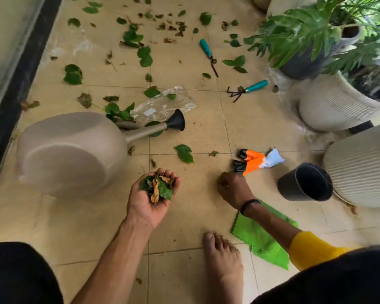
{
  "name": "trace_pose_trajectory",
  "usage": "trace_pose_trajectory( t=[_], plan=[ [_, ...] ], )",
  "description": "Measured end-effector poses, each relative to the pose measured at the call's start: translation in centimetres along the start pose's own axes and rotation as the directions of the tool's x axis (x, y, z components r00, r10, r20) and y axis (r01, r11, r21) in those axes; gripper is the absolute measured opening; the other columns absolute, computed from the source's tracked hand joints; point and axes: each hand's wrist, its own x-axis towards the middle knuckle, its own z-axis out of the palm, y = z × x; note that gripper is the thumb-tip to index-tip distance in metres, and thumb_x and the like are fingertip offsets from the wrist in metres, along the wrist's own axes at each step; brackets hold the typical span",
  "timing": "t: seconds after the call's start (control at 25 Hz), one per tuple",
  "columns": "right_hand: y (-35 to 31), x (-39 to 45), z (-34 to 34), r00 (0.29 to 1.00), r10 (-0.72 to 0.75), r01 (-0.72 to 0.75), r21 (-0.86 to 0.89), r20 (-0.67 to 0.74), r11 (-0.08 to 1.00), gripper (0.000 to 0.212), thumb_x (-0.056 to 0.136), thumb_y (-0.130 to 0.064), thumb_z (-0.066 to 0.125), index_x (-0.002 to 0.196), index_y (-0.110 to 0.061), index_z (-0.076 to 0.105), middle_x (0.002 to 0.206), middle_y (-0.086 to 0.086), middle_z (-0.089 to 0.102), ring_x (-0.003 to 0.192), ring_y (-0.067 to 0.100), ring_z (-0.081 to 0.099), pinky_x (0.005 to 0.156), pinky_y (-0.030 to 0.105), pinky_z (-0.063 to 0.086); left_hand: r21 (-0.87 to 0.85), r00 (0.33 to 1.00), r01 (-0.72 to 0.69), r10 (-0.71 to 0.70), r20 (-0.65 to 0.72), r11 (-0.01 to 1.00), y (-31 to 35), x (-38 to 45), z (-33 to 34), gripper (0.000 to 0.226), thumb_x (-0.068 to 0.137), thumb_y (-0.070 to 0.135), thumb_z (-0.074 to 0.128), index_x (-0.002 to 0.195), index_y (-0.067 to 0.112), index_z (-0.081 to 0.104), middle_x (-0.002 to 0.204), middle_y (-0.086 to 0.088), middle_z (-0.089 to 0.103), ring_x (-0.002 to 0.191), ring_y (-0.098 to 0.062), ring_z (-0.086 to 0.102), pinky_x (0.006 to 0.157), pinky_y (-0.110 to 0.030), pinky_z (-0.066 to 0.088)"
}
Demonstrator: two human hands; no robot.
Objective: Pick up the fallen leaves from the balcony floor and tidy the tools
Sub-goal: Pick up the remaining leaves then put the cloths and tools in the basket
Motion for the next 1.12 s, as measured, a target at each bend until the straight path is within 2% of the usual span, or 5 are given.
trace_pose_trajectory(
  t=[0.32,0.44,0.64,0.96,1.12],
  plan=[
    [-1.8,10.5,-0.1,0.912,0.407,-0.404,0.076,-0.041,0.912,0.045,0.092,-0.035,0.065,0.127,-0.007,0.059,0.128,0.024,0.051,0.111,0.042,0.057,0.097,0.041,0.046,-0.081,0.993,-0.089,0.082,-0.091,0.993,2.0,0.2,-3.4,0.024,0.092,0.017,0.047,0.096,0.004,0.067,0.094,-0.014,0.066,0.088,-0.027,0.066,0.091,-0.042,0.058],
    [-4.8,10.5,1.6,0.962,0.271,-0.273,0.049,0.043,0.961,0.085,0.08,-0.077,0.058,0.136,-0.013,0.049,0.129,0.016,0.044,0.111,0.036,0.056,0.099,0.046,0.05,-0.089,0.989,-0.115,0.106,-0.104,0.989,2.9,0.3,-5.1,0.025,0.095,0.017,0.045,0.095,0.005,0.067,0.095,-0.014,0.066,0.089,-0.027,0.066,0.091,-0.042,0.058],
    [-12.2,11.3,5.3,0.984,0.061,-0.051,-0.067,0.165,0.996,0.102,0.063,-0.093,0.054,0.137,-0.023,0.043,0.129,0.01,0.039,0.115,0.029,0.05,0.094,0.045,0.053,-0.118,0.98,-0.16,0.144,-0.134,0.98,4.2,-1.0,-6.5,0.024,0.092,0.017,0.046,0.095,0.005,0.066,0.094,-0.014,0.065,0.086,-0.026,0.066,0.092,-0.041,0.058],
    [-16.0,10.8,9.4,0.964,-0.214,0.217,0.0,0.155,0.976,0.021,0.096,-0.025,0.061,0.112,-0.013,0.066,0.113,0.014,0.054,0.096,0.032,0.058,0.086,0.04,0.052,-0.151,0.968,-0.212,0.187,-0.165,0.966,5.0,-1.3,-7.6,0.025,0.092,0.019,0.046,0.094,0.004,0.066,0.093,-0.015,0.066,0.084,-0.028,0.067,0.087,-0.041,0.06],
    [-15.2,11.9,7.2,0.975,-0.153,0.136,0.112,0.163,0.984,0.01,0.089,-0.013,0.067,0.096,-0.01,0.073,0.097,0.009,0.07,0.091,0.025,0.063,0.076,0.027,0.045,-0.177,0.968,-0.223,0.195,-0.159,0.959,4.8,-0.7,-7.9,0.025,0.092,0.019,0.047,0.094,0.004,0.067,0.094,-0.015,0.065,0.086,-0.028,0.066,0.087,-0.041,0.06]
  ],
)
